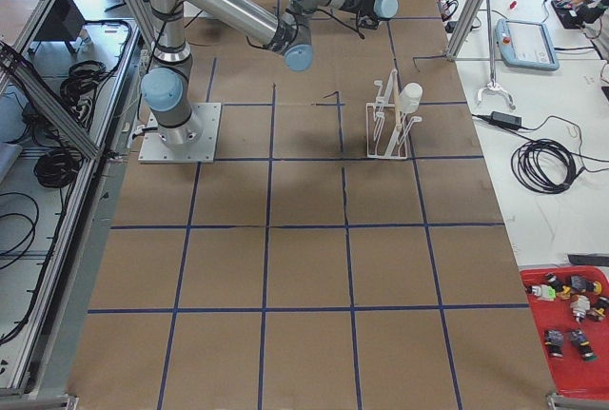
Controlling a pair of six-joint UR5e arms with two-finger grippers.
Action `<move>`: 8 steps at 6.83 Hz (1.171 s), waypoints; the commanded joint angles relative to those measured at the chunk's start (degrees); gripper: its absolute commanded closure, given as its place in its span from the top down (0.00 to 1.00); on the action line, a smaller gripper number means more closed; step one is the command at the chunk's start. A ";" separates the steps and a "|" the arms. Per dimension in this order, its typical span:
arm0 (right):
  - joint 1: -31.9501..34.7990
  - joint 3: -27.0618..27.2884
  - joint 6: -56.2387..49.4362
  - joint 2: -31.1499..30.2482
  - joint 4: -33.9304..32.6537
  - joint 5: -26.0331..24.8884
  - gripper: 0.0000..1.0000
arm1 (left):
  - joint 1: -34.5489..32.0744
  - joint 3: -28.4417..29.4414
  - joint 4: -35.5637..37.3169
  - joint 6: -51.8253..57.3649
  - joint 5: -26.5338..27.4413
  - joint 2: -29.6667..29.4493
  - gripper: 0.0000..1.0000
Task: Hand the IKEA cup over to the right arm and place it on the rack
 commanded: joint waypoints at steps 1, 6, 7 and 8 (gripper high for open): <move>-5.63 -0.30 -22.34 0.21 -0.05 -0.61 0.10 | -5.48 14.14 -30.57 -6.54 11.34 -1.36 0.99; -15.31 -8.29 -47.30 8.36 -2.94 0.26 0.10 | -7.34 19.57 -46.88 -10.26 13.64 0.31 0.99; -16.54 -10.04 -47.31 11.87 -4.78 0.36 0.10 | -7.34 19.65 -46.44 -9.83 13.65 0.40 0.99; -17.34 -11.10 -47.49 14.95 -7.24 0.27 0.10 | -7.34 19.56 -46.43 -10.00 13.56 0.40 0.99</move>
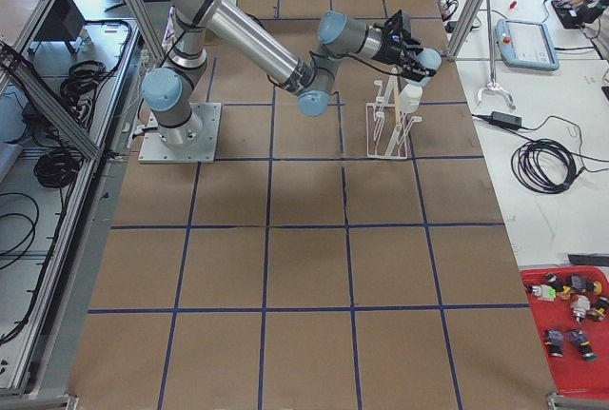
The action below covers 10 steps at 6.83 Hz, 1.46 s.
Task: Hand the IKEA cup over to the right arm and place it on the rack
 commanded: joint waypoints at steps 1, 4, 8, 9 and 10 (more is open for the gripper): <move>-2.30 -1.59 -0.43 5.42 -3.80 0.05 0.10 | -0.04 0.03 0.31 -0.17 -0.13 -0.04 0.99; -2.93 -1.15 -0.43 8.24 -7.41 0.05 0.10 | -0.04 -0.23 0.84 -0.34 -0.49 -0.04 0.99; -2.84 -0.29 -0.34 11.41 -10.76 -0.04 0.09 | -0.04 -0.67 1.01 -0.17 -0.49 0.23 0.99; -2.84 0.68 -0.60 10.89 -10.67 -0.04 0.11 | -0.04 -0.67 1.01 -0.17 -0.49 0.23 0.99; -2.84 1.04 -0.61 10.97 -10.67 -0.21 0.27 | -0.04 -0.67 1.01 -0.17 -0.49 0.23 0.99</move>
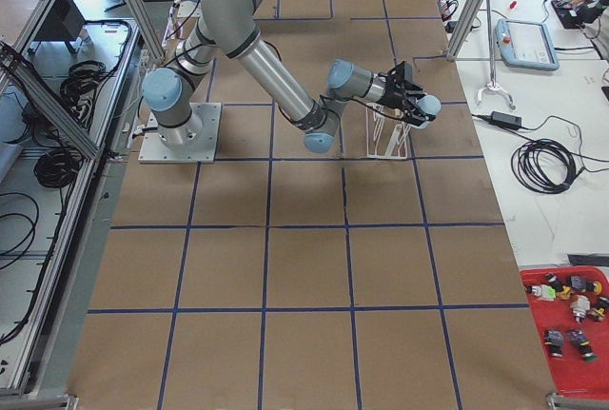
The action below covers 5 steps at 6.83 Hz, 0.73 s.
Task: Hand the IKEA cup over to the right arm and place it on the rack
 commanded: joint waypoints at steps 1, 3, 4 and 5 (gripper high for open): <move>0.09 0.75 -0.17 -0.24 0.06 -0.82 0.88 | 0.00 -0.02 0.02 0.00 0.00 0.09 0.99; 0.27 0.92 0.01 -0.33 0.32 -1.18 1.00 | 0.00 -0.11 0.02 0.00 0.00 0.09 0.99; 0.27 0.84 0.01 -0.51 0.59 -1.18 1.00 | 0.00 -0.20 0.02 -0.08 0.00 0.18 0.99; 0.36 0.66 0.09 -0.77 0.76 -1.18 1.00 | 0.00 -0.20 0.02 -0.09 0.00 0.09 0.99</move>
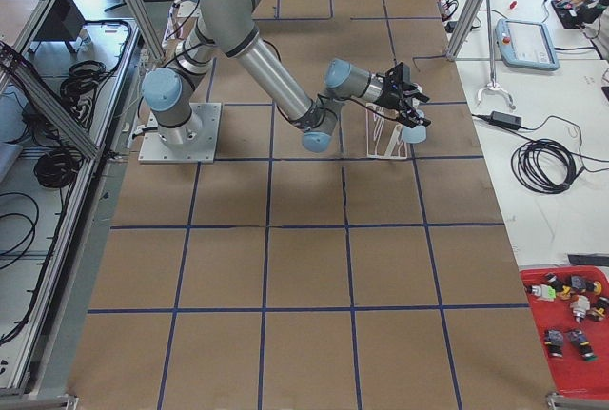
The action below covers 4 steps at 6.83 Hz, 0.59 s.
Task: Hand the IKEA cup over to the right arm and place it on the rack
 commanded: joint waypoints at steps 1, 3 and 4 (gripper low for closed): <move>0.16 -0.58 0.07 -1.31 0.41 -0.02 1.00 | 0.00 -0.03 0.00 -0.03 0.00 0.05 0.99; 1.04 -0.49 0.16 -10.06 17.43 0.06 1.00 | 0.00 -0.12 0.00 -0.03 -0.09 0.05 0.99; 2.17 -0.32 0.07 -15.51 27.90 -0.02 1.00 | 0.00 -0.12 0.00 -0.12 0.00 0.05 0.99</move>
